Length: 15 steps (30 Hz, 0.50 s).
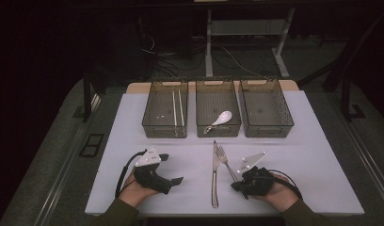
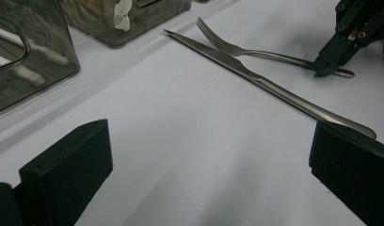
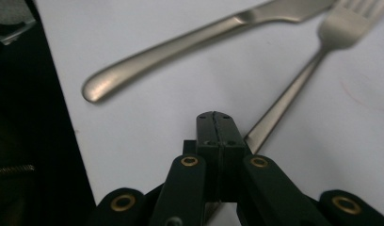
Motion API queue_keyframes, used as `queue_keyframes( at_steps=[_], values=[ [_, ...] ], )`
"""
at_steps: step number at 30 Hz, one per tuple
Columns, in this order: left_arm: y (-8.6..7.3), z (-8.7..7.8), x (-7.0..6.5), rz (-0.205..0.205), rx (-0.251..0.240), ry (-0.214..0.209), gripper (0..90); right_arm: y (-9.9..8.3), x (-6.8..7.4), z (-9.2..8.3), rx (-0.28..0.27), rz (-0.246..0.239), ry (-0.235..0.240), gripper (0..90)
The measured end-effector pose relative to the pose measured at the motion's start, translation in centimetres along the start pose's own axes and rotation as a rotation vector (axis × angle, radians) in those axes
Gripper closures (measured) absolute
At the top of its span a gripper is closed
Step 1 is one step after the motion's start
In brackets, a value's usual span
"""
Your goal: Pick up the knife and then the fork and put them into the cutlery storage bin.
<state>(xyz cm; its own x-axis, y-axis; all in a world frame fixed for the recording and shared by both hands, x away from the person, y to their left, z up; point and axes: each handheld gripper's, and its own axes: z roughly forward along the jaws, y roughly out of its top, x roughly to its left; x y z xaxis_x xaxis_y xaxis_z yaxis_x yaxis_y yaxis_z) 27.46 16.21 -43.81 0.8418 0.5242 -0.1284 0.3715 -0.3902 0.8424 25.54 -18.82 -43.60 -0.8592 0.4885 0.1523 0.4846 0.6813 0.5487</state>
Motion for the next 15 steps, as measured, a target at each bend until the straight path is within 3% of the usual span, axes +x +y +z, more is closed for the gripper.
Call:
queue_keyframes(
  at_steps=[15],
  values=[
    [0.0,0.0,0.0,0.0,-0.001,0.001,0.0,-2.0,-2.8,-2.1,0.017,0.059,-0.077,89.7]
  ],
)
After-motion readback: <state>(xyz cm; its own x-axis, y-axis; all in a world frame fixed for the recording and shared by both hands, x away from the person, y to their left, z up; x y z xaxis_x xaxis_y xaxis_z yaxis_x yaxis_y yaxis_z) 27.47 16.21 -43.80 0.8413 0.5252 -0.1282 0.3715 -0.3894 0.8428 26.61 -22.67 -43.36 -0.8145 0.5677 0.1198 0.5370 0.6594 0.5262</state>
